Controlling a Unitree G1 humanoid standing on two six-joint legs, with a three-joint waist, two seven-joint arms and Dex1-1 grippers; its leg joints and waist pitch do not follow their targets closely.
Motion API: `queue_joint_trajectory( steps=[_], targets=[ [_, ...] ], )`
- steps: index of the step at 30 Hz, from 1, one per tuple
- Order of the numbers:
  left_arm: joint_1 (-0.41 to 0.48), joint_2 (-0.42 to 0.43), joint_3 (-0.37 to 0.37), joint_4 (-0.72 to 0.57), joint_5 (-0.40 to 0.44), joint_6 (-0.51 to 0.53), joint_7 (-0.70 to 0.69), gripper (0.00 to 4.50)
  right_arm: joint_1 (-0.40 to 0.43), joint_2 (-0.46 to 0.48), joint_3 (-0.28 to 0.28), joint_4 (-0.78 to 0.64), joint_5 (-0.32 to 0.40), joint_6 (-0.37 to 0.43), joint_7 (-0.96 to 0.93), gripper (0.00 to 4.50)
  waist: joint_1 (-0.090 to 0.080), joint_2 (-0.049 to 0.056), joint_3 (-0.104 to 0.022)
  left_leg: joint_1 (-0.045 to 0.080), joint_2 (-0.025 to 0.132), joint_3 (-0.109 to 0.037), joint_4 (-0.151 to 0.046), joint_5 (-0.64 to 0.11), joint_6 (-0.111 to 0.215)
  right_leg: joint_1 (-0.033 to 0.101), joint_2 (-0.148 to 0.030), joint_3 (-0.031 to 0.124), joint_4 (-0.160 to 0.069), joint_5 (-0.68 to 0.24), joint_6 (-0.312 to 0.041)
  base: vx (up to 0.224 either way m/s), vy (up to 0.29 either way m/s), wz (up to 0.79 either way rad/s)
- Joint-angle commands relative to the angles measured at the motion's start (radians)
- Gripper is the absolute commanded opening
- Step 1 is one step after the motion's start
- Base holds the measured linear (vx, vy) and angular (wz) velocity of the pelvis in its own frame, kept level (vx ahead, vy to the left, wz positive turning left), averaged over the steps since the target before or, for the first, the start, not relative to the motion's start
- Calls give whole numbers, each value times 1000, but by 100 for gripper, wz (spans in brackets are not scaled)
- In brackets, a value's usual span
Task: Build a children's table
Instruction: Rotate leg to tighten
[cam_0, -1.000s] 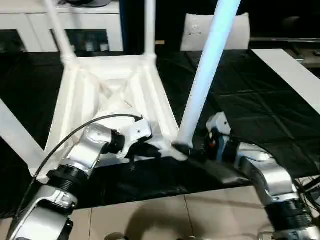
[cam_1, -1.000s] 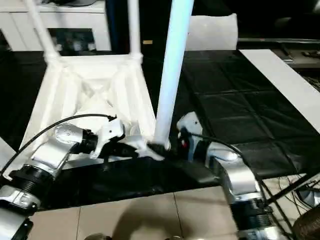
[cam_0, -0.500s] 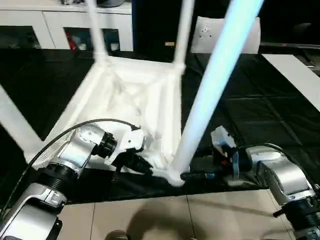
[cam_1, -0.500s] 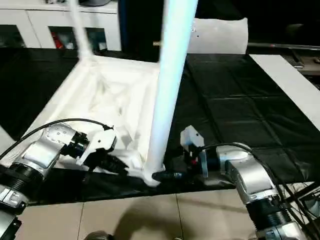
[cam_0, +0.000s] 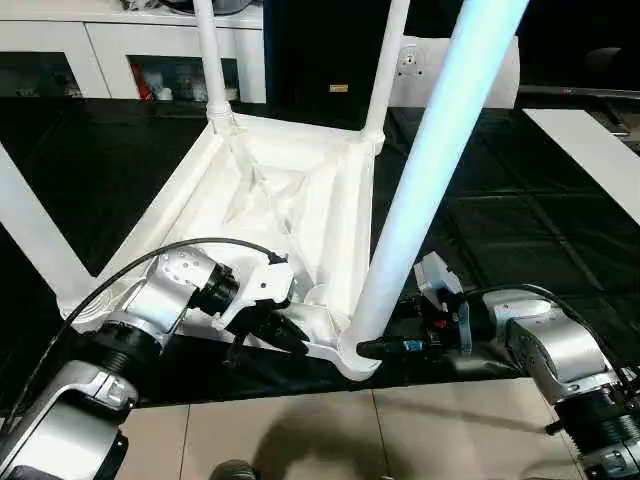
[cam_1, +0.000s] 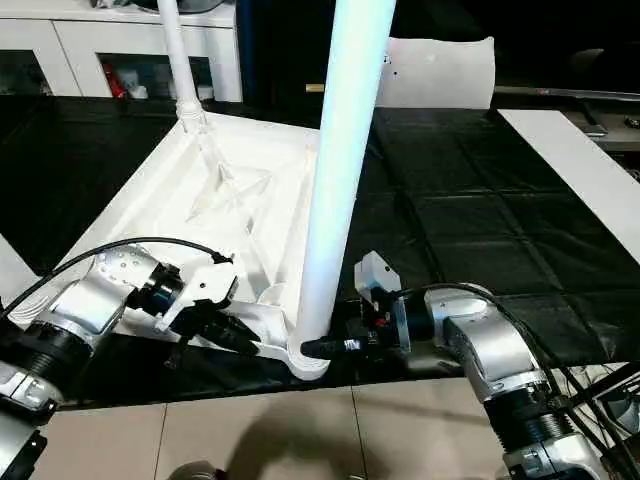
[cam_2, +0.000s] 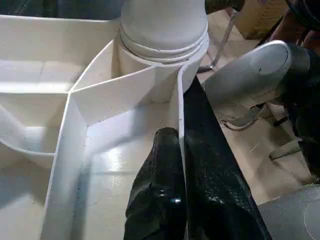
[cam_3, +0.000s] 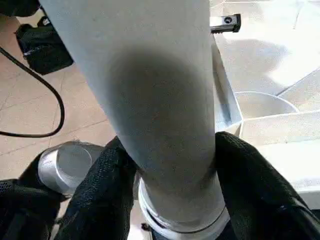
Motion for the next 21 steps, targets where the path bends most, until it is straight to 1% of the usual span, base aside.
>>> queue_joint_trajectory(
  steps=[1,2,3,4,5,6,7,8,9,10,11,12,13,14,15,16,17,18,19,20,21],
  targets=[
    [-31,-18,-19,-22,-9,-25,-42,0,-12,2,3,-14,13,21,-4,208,-7,5,-65,15,30,-1,-67,-159,25,51,-75,44,-69,-138,-220,0,0,0],
    [-31,-19,-15,-20,-9,-22,-34,0,-9,5,1,-21,19,31,-8,207,-7,5,-65,15,30,-1,-67,-160,24,51,-76,45,-70,-139,-219,0,0,0],
    [-32,-29,-5,-21,-6,6,5,0,6,18,-8,-47,31,55,-36,205,-8,5,-64,15,30,-1,-68,-162,22,51,-75,45,-70,-144,-218,0,0,0],
    [-32,-30,-4,-21,-6,8,8,0,7,19,-8,-49,32,56,-38,205,-7,5,-65,15,30,-2,-68,-162,20,51,-75,45,-70,-146,-216,0,0,0],
    [-31,-52,17,-28,-4,66,83,0,26,49,-18,-75,29,92,-114,204,-8,8,-63,17,31,-1,-69,-168,15,48,-74,47,-70,-148,-213,0,0,0],
    [-31,-64,28,-30,-5,95,116,0,33,63,-20,-83,22,96,-149,204,-6,7,-63,20,31,-2,-69,-175,12,46,-74,46,-72,-161,-212,0,0,0],
    [-31,-64,28,-30,-5,95,116,0,33,63,-20,-83,22,96,-149,204,-9,5,-61,17,28,-3,-71,-196,3,48,-77,45,-76,-204,-205,0,0,0],
    [-28,-79,38,-33,-9,116,148,0,42,83,-23,-89,8,99,-195,204,-10,4,-60,18,27,-4,-72,-206,0,48,-78,45,-80,-231,-197,0,0,0],
    [-18,-125,60,-52,-14,185,242,0,51,149,-31,-94,-31,129,-336,204,-15,5,-57,17,26,-6,-75,-222,-16,46,-78,45,-86,-289,-176,0,0,0],
    [-17,-132,63,-55,-14,194,255,0,52,159,-33,-94,-34,136,-355,204,-19,4,-56,15,26,-7,-76,-228,-22,47,-78,45,-85,-308,-168,0,0,0],
    [-13,-161,72,-60,-11,226,313,0,51,204,-45,-92,-43,162,-432,203,-24,6,-54,17,24,-11,-79,-245,-35,45,-78,43,-91,-360,-151,0,0,0],
    [-13,-185,79,-59,-5,247,361,0,47,243,-58,-87,-43,182,-491,202,-37,2,-53,12,21,-13,-80,-256,-42,48,-79,41,-94,-402,-135,0,0,0],
    [-15,-211,88,-54,1,265,410,0,41,278,-68,-81,-44,198,-540,200,-46,1,-53,11,19,-15,-81,-263,-43,48,-79,40,-99,-436,-118,0,0,0],
    [-16,-224,92,-52,2,275,432,0,39,295,-71,-78,-46,204,-564,200,-46,1,-53,11,19,-15,-81,-263,-43,48,-79,40,-99,-436,-118,0,0,0],
    [-17,-247,100,-54,1,295,466,0,34,319,-72,-73,-58,209,-603,200,-54,-1,-55,13,17,-14,-77,-264,-36,46,-79,41,-103,-444,-113,0,0,0],
    [-17,-262,106,-58,0,314,490,0,33,335,-73,-73,-67,216,-632,200,-63,0,-56,12,18,-12,-75,-248,-24,44,-77,44,-102,-414,-119,0,0,0],
    [-17,-262,106,-58,0,314,490,0,33,335,-73,-73,-67,216,-632,199,-63,0,-56,12,18,-12,-75,-248,-24,44,-77,44,-102,-414,-119,0,0,0],
    [-30,-307,128,-53,5,352,579,0,18,403,-89,-55,-85,233,-741,199,-67,0,-55,13,14,-10,-74,-236,-13,42,-72,45,-103,-393,-125,0,0,0],
    [-37,-328,141,-53,11,370,623,0,8,438,-98,-45,-96,244,-793,199,-69,5,-57,13,14,-10,-74,-226,-13,42,-73,46,-102,-383,-128,0,0,0],
    [-40,-337,147,-53,13,378,643,0,4,453,-102,-41,-100,250,-815,199,-69,5,-57,13,14,-10,-74,-226,-13,42,-73,46,-102,-383,-128,0,0,0],
    [-48,-360,162,-55,18,399,691,0,-11,494,-115,-28,-114,261,-877,199,-73,4,-57,12,13,-11,-76,-227,-17,43,-70,43,-103,-379,-128,0,0,0]
  ],
)
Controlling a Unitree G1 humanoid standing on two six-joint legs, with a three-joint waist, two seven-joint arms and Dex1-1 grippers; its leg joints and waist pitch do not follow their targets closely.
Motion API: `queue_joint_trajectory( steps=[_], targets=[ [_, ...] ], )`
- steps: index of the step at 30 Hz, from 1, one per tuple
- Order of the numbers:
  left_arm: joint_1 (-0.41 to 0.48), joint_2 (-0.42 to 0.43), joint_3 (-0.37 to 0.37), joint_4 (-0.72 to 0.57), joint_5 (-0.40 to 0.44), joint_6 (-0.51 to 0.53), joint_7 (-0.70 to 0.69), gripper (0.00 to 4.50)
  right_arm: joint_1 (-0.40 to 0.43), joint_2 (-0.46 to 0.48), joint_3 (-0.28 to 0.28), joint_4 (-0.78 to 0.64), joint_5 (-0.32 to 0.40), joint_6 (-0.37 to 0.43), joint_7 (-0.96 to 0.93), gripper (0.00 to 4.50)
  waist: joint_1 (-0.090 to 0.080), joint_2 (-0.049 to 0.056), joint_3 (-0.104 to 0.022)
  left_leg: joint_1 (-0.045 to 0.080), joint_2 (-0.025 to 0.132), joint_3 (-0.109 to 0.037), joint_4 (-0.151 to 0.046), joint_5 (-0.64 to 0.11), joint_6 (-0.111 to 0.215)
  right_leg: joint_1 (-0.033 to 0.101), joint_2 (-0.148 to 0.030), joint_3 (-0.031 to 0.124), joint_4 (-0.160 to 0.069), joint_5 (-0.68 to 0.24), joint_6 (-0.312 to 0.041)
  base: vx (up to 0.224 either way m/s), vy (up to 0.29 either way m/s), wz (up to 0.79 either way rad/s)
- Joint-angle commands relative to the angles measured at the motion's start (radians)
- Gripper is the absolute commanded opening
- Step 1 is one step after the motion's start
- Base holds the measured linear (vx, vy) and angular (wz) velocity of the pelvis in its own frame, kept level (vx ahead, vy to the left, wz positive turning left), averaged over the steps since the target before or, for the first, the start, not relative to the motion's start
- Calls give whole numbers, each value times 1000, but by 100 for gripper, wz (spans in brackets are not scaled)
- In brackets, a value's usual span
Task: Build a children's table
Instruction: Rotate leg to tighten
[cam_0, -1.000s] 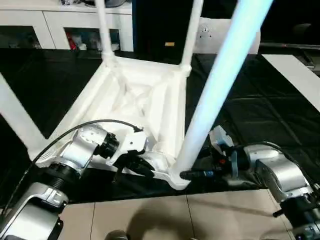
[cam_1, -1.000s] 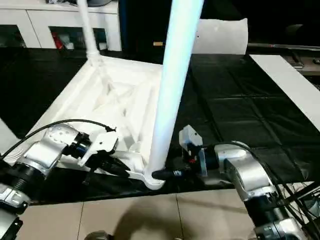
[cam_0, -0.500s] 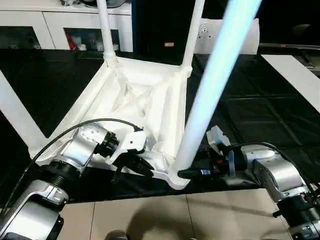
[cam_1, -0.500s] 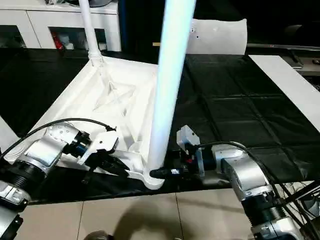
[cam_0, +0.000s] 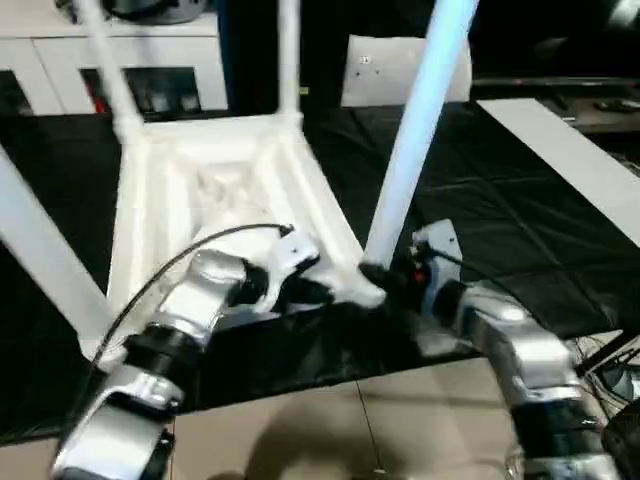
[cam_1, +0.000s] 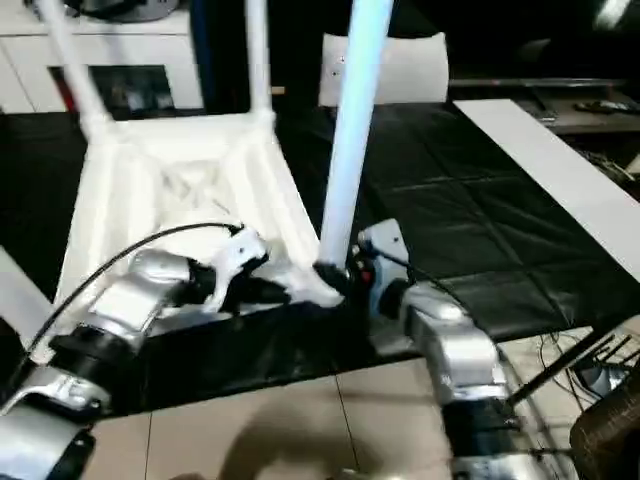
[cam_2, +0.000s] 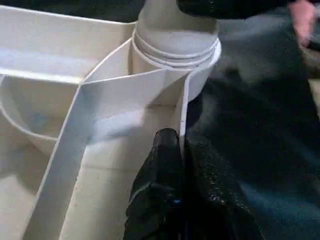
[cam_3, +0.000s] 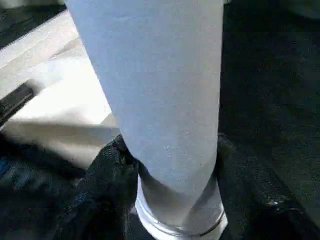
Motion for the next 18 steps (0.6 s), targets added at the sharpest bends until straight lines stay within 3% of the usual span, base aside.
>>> queue_joint_trajectory(
  steps=[1,3,4,5,8,11,14,18],
  targets=[
    [-50,-121,16,-46,-39,25,122,0,-32,137,100,35,36,56,-36,199,3,-1,-54,-2,15,-9,-70,-231,-12,40,-70,45,-103,-370,-135,0,0,0],
    [-53,-129,21,-50,-39,30,136,0,-38,152,98,40,36,48,-46,199,2,4,-56,0,15,-11,-71,-229,-11,41,-70,44,-104,-350,-137,0,0,0],
    [-54,-123,17,-53,-34,21,132,0,-40,149,108,45,15,3,-55,255,2,6,-60,0,18,-10,-70,-207,-6,43,-68,46,-97,-267,-153,0,0,0],
    [-53,-119,13,-54,-32,15,127,0,-38,145,111,44,12,-9,-51,269,3,5,-60,-2,17,-9,-70,-202,-1,44,-68,47,-95,-243,-159,0,0,0],
    [-45,-99,1,-60,-29,-2,107,0,-27,137,106,30,19,-28,-37,279,6,7,-62,-5,16,-6,-68,-155,18,51,-68,47,-87,-145,-181,0,0,0],
    [-26,-62,-7,-80,-33,-28,49,0,2,99,107,-20,29,-49,28,319,8,7,-62,-4,16,-5,-69,-153,27,54,-68,47,-88,-131,-187,0,0,0],
    [-10,-18,-15,-94,-38,-66,-29,0,35,33,110,-62,35,-59,101,330,11,5,-63,-3,19,-4,-68,-137,40,57,-68,47,-84,-97,-194,0,0,0],
    [-2,39,-34,-86,-43,-146,-131,0,62,-47,105,-81,41,-90,184,376,14,7,-61,-2,21,-3,-69,-155,41,56,-70,47,-87,-116,-199,0,0,0]
  ],
)
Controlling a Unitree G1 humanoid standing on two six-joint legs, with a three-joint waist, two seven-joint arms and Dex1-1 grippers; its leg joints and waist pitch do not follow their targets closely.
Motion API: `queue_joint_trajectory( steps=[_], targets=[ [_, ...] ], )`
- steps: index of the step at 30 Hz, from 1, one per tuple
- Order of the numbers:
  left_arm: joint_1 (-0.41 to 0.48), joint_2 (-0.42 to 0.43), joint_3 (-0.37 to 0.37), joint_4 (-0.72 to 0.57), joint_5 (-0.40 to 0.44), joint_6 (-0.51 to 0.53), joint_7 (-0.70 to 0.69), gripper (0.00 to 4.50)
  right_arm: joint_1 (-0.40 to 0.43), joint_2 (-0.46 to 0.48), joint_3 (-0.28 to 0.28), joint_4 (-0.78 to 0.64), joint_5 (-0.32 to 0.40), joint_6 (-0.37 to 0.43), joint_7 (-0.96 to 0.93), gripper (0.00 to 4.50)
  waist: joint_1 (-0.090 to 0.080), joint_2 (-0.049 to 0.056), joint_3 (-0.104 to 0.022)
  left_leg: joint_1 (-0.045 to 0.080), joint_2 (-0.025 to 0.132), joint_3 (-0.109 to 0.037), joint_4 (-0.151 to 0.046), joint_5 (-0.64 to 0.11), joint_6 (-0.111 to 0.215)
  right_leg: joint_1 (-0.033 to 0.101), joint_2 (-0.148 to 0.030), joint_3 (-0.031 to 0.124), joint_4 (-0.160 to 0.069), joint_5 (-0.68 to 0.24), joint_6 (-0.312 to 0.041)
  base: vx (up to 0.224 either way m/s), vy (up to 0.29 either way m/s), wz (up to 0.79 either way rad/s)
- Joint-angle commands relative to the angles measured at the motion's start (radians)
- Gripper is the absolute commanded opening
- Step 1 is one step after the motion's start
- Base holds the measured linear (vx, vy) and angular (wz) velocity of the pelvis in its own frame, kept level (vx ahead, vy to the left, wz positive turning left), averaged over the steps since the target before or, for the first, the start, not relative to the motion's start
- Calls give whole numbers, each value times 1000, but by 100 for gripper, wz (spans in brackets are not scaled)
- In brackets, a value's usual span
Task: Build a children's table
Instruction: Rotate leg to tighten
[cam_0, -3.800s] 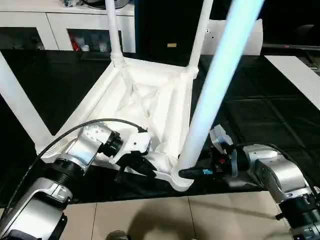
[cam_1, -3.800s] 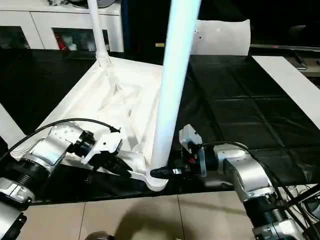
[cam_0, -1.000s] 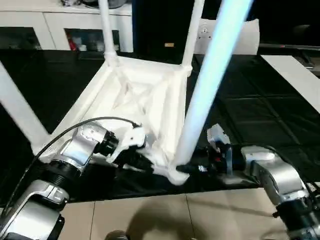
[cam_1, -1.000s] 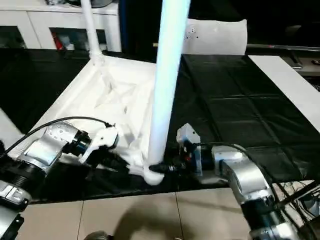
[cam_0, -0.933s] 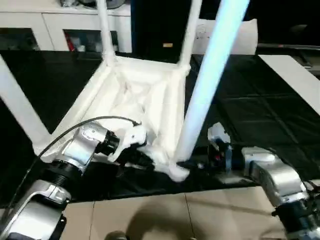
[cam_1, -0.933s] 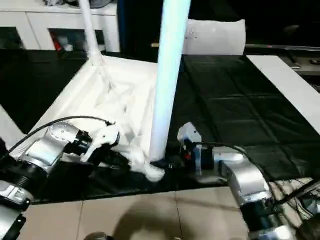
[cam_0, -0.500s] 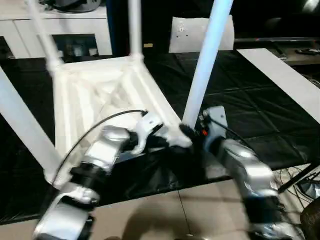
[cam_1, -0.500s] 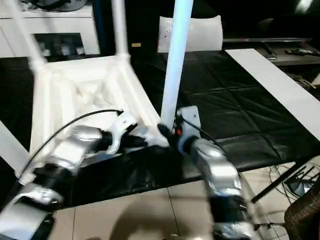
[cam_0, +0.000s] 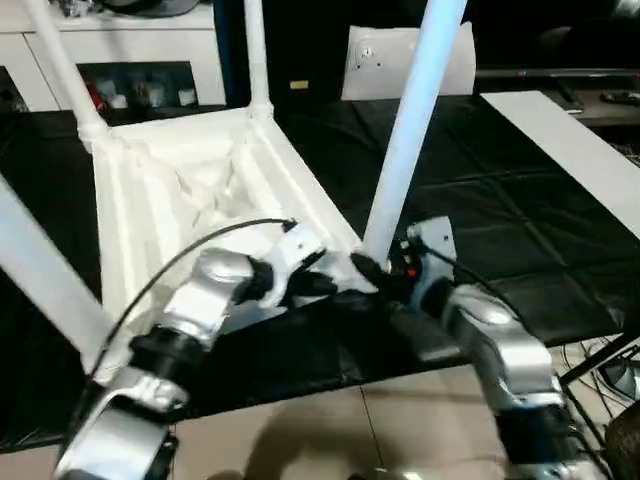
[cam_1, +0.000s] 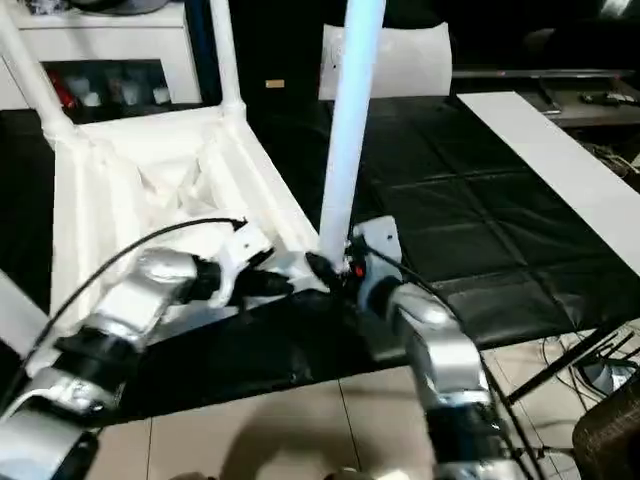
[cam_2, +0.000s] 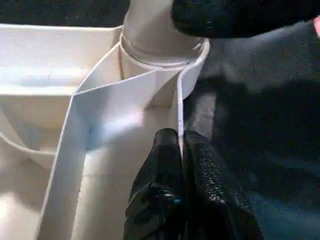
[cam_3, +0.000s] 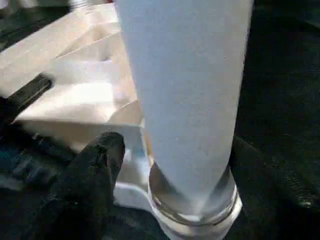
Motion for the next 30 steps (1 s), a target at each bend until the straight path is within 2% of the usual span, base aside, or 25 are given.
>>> queue_joint_trajectory(
  steps=[1,2,4,6,8,9,11,14,15,18,25,30],
  targets=[
    [-16,11,-30,-46,-56,-87,-115,0,11,-41,67,-30,34,-31,132,384,6,5,-62,4,22,-4,-58,-159,40,59,-72,49,-74,-123,-195,0,0,0],
    [-12,24,-38,-46,-56,-101,-144,0,13,-61,66,-34,37,-39,159,392,10,8,-62,6,23,-4,-59,-168,39,57,-72,48,-76,-136,-193,0,0,0],
    [-7,59,-63,-41,-58,-143,-221,0,17,-115,63,-40,44,-61,235,410,13,7,-61,8,25,-4,-60,-179,38,56,-71,49,-76,-144,-194,0,0,0],
    [-8,70,-71,-37,-59,-158,-249,0,18,-136,61,-41,48,-72,266,429,26,9,-61,14,29,-1,-58,-179,37,50,-73,50,-75,-136,-202,0,0,0],
    [-16,86,-81,-21,-63,-184,-306,0,17,-188,63,-35,64,-91,344,437,39,7,-61,17,31,0,-58,-173,37,49,-73,49,-72,-122,-205,0,0,0],
    [-23,100,-94,-10,-58,-211,-343,0,17,-220,67,-32,79,-102,401,437,43,9,-62,17,31,0,-58,-174,36,49,-73,49,-70,-115,-209,0,0,0],
    [-28,119,-112,-1,-49,-241,-387,0,17,-256,73,-32,101,-105,474,437,49,4,-62,13,31,-1,-58,-163,37,52,-74,48,-66,-93,-212,0,0,0],
    [-33,143,-135,6,-50,-272,-444,0,13,-301,92,-28,130,-103,567,437,56,4,-62,11,31,-2,-56,-183,41,54,-78,46,-68,-120,-211,0,0,0],
    [-33,146,-138,8,-50,-275,-451,0,12,-308,96,-27,133,-107,581,421,59,2,-62,11,32,-2,-57,-181,40,55,-79,46,-67,-131,-208,0,0,0],
    [-38,158,-151,20,-45,-303,-493,0,4,-333,112,-20,151,-89,648,411,61,-1,-63,10,33,-1,-55,-175,40,54,-79,45,-67,-135,-209,0,0,0],
    [-57,166,-162,51,-45,-325,-544,0,-13,-365,139,-2,176,-70,727,339,65,-2,-64,8,32,-1,-52,-164,41,54,-79,42,-65,-145,-210,0,0,0],
    [-59,169,-167,57,-46,-334,-556,0,-21,-374,147,10,179,-65,750,305,66,-3,-65,8,33,-1,-52,-153,42,54,-78,42,-63,-129,-216,0,0,0]
  ],
)
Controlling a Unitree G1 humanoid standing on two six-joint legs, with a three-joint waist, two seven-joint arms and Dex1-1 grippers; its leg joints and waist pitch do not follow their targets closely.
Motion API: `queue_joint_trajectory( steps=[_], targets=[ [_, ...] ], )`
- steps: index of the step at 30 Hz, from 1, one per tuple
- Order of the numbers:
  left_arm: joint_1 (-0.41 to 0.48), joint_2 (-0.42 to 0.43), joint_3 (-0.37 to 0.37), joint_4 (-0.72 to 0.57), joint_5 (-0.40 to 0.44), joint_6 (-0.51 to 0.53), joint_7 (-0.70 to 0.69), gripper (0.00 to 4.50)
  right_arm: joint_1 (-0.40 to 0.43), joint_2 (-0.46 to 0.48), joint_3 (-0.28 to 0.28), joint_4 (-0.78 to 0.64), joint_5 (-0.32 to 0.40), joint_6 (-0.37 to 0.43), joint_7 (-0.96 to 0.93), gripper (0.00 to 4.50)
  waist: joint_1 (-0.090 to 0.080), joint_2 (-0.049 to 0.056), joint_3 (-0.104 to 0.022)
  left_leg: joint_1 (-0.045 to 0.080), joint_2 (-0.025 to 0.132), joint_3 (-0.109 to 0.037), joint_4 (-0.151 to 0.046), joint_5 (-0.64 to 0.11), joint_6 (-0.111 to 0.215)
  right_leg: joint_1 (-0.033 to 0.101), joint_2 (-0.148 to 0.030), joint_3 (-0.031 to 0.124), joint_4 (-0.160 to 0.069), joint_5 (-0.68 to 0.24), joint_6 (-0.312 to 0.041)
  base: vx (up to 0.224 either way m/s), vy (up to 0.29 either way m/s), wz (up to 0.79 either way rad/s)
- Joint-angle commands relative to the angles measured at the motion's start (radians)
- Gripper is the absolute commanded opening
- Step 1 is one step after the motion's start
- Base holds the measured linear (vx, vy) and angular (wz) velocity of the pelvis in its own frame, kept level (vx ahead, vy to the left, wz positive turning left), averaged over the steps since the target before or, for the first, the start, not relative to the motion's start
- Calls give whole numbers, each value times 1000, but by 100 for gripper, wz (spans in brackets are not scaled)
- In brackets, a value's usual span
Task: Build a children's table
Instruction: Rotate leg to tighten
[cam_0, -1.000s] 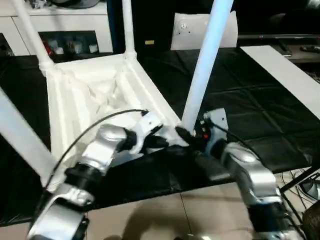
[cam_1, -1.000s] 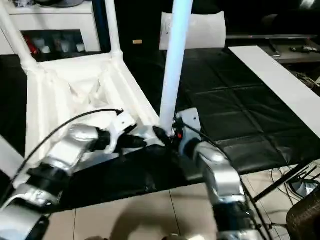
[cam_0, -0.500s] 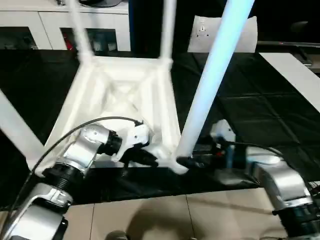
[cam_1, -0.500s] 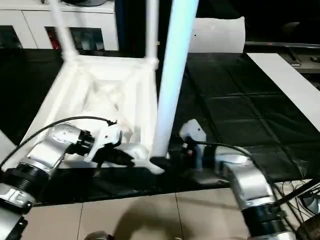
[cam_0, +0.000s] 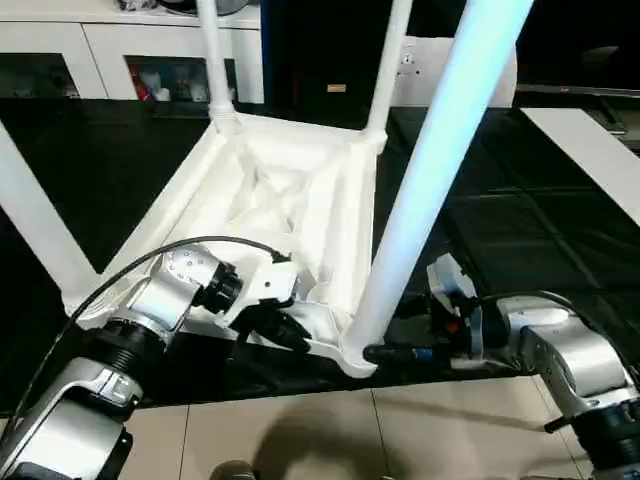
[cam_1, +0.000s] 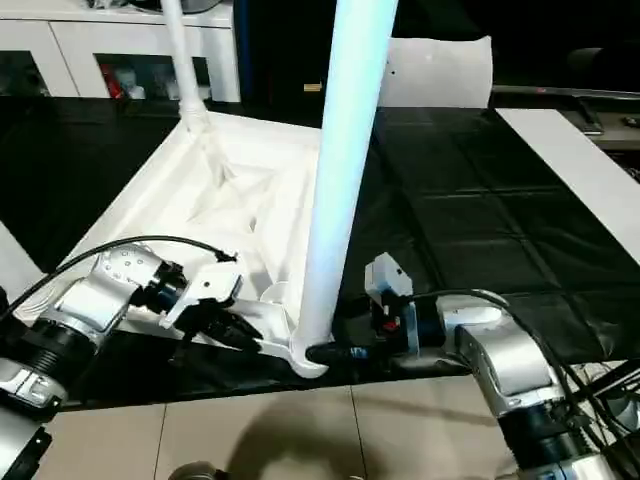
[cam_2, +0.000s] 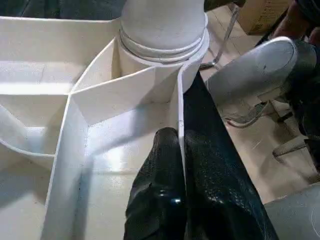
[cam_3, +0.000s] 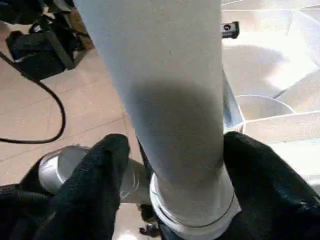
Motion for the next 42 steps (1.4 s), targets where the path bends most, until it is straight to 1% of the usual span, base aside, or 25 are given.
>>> queue_joint_trajectory(
  steps=[1,9,11,12,14,16,20,22,23,24,25,26,27,28,29,30,31,32,34,36,37,38,39,41,42],
  targets=[
    [-27,-10,-32,-11,-5,-22,-55,0,-17,-18,6,10,11,10,18,295,-6,2,-68,14,31,-1,-64,-148,38,53,-76,46,-64,-124,-217,0,0,0],
    [-32,-8,-38,2,-8,-33,-58,0,-22,-20,12,17,12,11,29,215,-5,0,-66,14,31,0,-64,-152,37,51,-77,45,-66,-145,-213,0,0,0],
    [-33,-7,-37,4,-8,-35,-58,0,-24,-22,17,17,13,10,30,206,-5,1,-67,14,31,-1,-64,-151,35,52,-77,45,-66,-145,-213,0,0,0],
    [-32,-7,-36,5,-7,-35,-58,0,-24,-22,17,18,14,11,29,203,-6,-2,-67,14,31,0,-64,-148,36,52,-77,45,-65,-139,-212,0,0,0],
    [-31,-9,-30,6,-7,-33,-54,0,-25,-21,19,18,14,11,26,198,-5,3,-68,14,30,0,-63,-143,37,52,-77,45,-64,-130,-214,0,0,0],
    [-28,-11,-23,6,-8,-27,-47,0,-23,-19,20,15,15,15,20,196,-6,2,-68,14,31,-1,-63,-143,37,53,-77,45,-64,-125,-216,0,0,0],
    [-23,-45,2,-9,-1,50,59,0,5,32,4,-6,5,47,-96,195,-8,1,-66,14,30,0,-63,-151,32,52,-76,45,-65,-134,-217,0,0,0],
    [-22,-58,12,-12,0,76,94,0,13,53,-1,-5,-8,48,-144,195,-11,0,-59,15,27,-2,-68,-196,15,50,-79,45,-76,-231,-196,0,0,0],
    [-20,-76,25,-18,-5,112,135,0,20,80,-4,1,-30,43,-206,195,-15,1,-56,14,26,-4,-71,-222,3,49,-81,44,-84,-308,-171,0,0,0],
    [-20,-76,25,-18,-5,112,135,0,20,80,-4,1,-30,43,-206,194,-17,-1,-54,19,25,-7,-72,-251,-6,46,-81,43,-93,-382,-148,0,0,0],
    [-14,-103,41,-35,-10,157,189,0,25,120,-10,12,-59,38,-296,194,-23,3,-53,21,26,-8,-75,-267,-13,42,-83,44,-95,-417,-138,0,0,0],
    [-14,-103,41,-35,-10,157,189,0,25,120,-10,12,-59,38,-296,193,-23,3,-53,21,26,-8,-75,-267,-13,42,-83,44,-95,-417,-138,0,0,0],
    [-7,-178,71,-68,-11,254,324,0,16,224,-35,39,-107,68,-506,192,-35,-2,-50,21,23,-11,-77,-289,-21,43,-81,41,-100,-465,-123,0,0,0],
    [-7,-185,74,-69,-11,262,335,0,14,232,-37,40,-110,71,-522,192,-48,-1,-47,17,20,-15,-79,-304,-33,42,-80,34,-104,-510,-112,0,0,0],
    [-6,-206,80,-76,-10,286,371,0,9,258,-42,46,-122,81,-572,191,-53,-2,-48,20,19,-17,-78,-313,-38,42,-82,32,-109,-541,-99,0,0,0],
    [-9,-227,86,-74,-5,302,409,0,1,284,-47,53,-130,91,-616,189,-63,4,-51,18,15,-22,-77,-316,-34,46,-84,28,-115,-563,-85,0,0,0],
    [-11,-238,89,-74,-3,310,427,0,-3,297,-49,56,-134,95,-638,187,-73,2,-51,12,16,-23,-79,-314,-28,48,-81,25,-116,-555,-81,0,0,0],
    [-21,-277,99,-61,5,331,497,0,-20,347,-66,69,-142,116,-720,187,-73,2,-51,12,16,-23,-79,-314,-28,48,-81,25,-116,-555,-81,0,0,0],
    [-44,-344,121,-37,17,361,617,0,-51,430,-88,86,-152,149,-843,187,-86,-2,-55,14,14,-21,-75,-295,-18,43,-77,30,-113,-495,-100,0,0,0],
    [-54,-369,131,-25,25,367,670,0,-64,461,-93,91,-157,161,-885,187,-84,2,-57,19,14,-15,-72,-275,-8,38,-76,37,-114,-446,-113,0,0,0],
    [-65,-389,143,-15,30,372,717,0,-76,487,-92,95,-168,167,-921,187,-85,2,-58,16,14,-14,-73,-254,-5,41,-71,38,-108,-400,-124,0,0,0],
    [-67,-393,145,-14,32,374,728,0,-78,494,-92,96,-170,167,-927,187,-85,2,-58,16,14,-14,-73,-254,-5,41,-71,38,-108,-400,-124,0,0,0],
    [-76,-410,154,-12,38,377,771,0,-87,523,-89,95,-178,159,-948,187,-82,3,-62,12,17,-12,-72,-221,0,44,-69,41,-97,-310,-141,0,0,0],
    [-74,-411,157,-23,42,379,774,0,-86,533,-90,90,-184,133,-949,187,-78,2,-64,11,14,-10,-70,-205,6,48,-69,41,-93,-266,-152,0,0,0],
    [-69,-402,153,-35,47,370,756,0,-83,535,-92,85,-184,106,-945,242,-74,5,-66,10,15,-9,-70,-185,13,51,-71,42,-90,-234,-157,0,0,0]
  ],
)
